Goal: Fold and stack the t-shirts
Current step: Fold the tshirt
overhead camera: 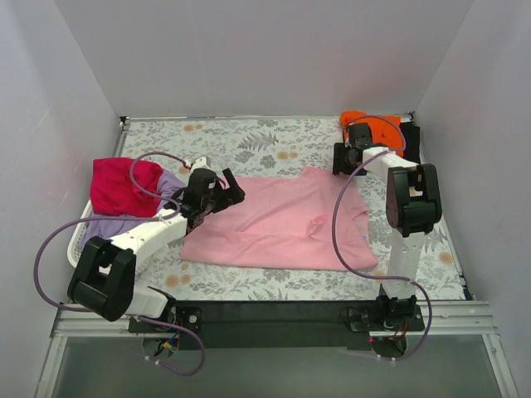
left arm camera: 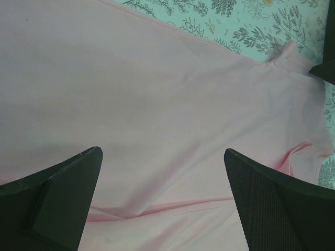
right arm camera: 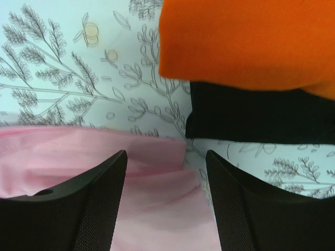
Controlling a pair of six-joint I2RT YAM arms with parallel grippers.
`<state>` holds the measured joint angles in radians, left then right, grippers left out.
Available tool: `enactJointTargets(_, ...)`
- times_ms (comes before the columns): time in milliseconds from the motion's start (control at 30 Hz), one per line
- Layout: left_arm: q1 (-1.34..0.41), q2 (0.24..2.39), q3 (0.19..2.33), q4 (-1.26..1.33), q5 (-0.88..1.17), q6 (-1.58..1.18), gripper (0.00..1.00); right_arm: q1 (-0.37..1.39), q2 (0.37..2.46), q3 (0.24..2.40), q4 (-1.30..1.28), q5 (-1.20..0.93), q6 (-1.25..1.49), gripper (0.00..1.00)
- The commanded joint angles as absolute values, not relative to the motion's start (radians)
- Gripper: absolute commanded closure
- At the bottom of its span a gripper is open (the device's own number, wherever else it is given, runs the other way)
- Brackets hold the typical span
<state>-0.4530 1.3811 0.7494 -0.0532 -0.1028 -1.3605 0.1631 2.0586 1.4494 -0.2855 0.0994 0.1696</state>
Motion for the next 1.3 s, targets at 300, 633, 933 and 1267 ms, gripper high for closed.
enactJointTargets(300, -0.425, 1.339, 0.736, -0.071, -0.089, -1.35, 0.05, 0.149, 2.088, 1.456, -0.253, 0.042, 0.175, 0.67)
enactJointTargets(633, -0.382, 1.368, 0.745, -0.066, -0.092, -1.344, 0.05, 0.17, 2.025, 1.427, -0.212, -0.06, 0.172, 0.99)
enactJointTargets(933, -0.314, 1.453, 0.824, -0.051, -0.127, -1.325, 0.05, 0.172, 2.091, 1.615, -0.207, -0.071, 0.141, 0.99)
enactJointTargets(1267, -0.301, 1.598, 0.972, -0.049, -0.221, -1.267, 0.05, 0.172, 2.148, 1.681, -0.209, -0.084, 0.126, 0.99)
